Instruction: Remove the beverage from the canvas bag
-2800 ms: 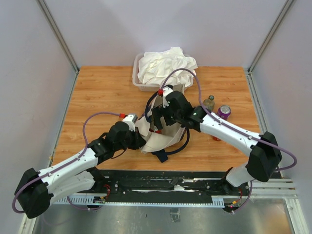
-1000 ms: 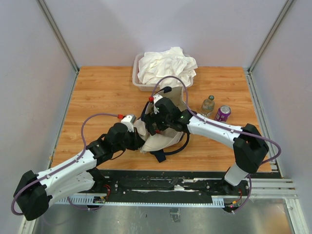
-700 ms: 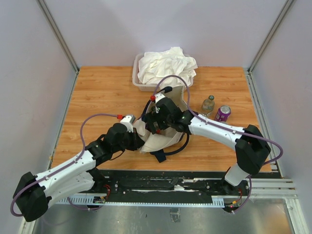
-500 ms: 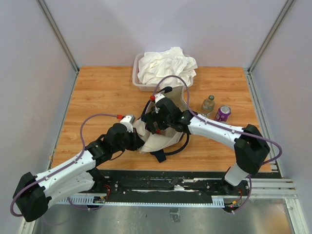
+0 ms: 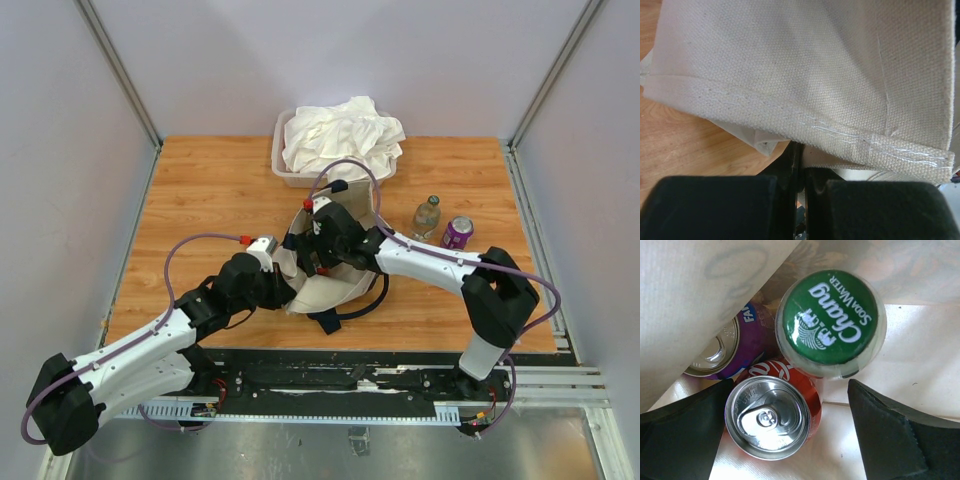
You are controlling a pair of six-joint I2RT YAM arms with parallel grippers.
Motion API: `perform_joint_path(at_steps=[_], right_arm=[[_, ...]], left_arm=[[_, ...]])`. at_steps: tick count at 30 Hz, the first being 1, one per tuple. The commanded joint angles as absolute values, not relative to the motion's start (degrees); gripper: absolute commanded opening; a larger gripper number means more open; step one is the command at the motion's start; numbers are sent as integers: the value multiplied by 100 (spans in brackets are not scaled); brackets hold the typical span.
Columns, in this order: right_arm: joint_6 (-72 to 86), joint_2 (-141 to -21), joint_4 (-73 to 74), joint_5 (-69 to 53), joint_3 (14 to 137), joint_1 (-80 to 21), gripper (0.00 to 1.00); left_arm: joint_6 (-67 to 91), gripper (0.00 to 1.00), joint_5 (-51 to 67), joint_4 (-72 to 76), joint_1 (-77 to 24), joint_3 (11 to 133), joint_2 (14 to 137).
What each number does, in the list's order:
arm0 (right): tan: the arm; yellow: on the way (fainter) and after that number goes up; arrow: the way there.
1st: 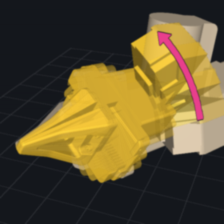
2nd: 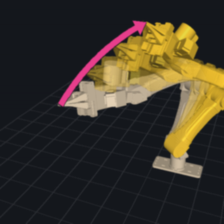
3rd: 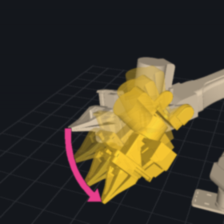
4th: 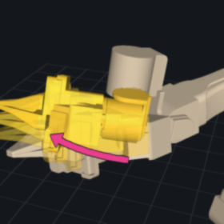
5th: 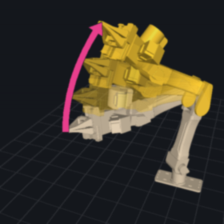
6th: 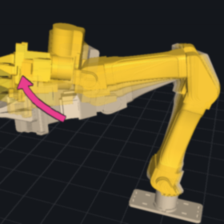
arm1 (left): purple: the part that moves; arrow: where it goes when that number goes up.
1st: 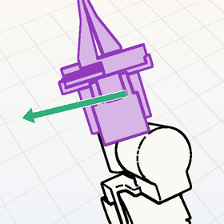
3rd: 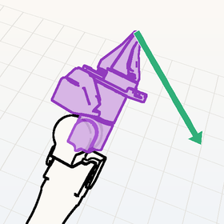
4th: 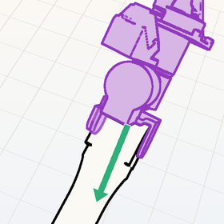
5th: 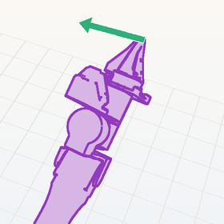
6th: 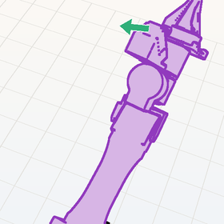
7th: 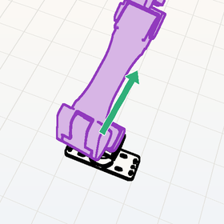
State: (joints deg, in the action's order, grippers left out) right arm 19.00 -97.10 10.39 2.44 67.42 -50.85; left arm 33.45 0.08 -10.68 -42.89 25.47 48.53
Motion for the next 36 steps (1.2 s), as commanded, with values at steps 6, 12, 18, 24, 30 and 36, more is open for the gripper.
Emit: perform_joint_path(at_steps=[6, 12, 18, 24, 30, 36], right_arm=[[1866, -10205, 1653, 399, 6701, -5176, 79], [1850, -10185, 1875, 543, 6719, -5203, 7], [1556, -9828, 2038, 761, 6945, -5284, 1], [1128, -9124, 2252, 1027, 7575, -5331, 1], [754, -8606, 2395, 1430, 8099, -5326, 1], [424, -7959, 2397, 2081, 8488, -5317, 1]], left_arm=[[3257, 6, -9, -1497, -4280, 2412, 4976], [3167, 6, 24, -1449, -4283, 2452, 5077], [3154, 6, 5, -1394, -4282, 2457, 5089], [3164, 6, -33, -1354, -4282, 2452, 5089], [3182, 6, -61, -1305, -4280, 2428, 5089], [3182, 6, -57, -1294, -4281, 2417, 5110]])
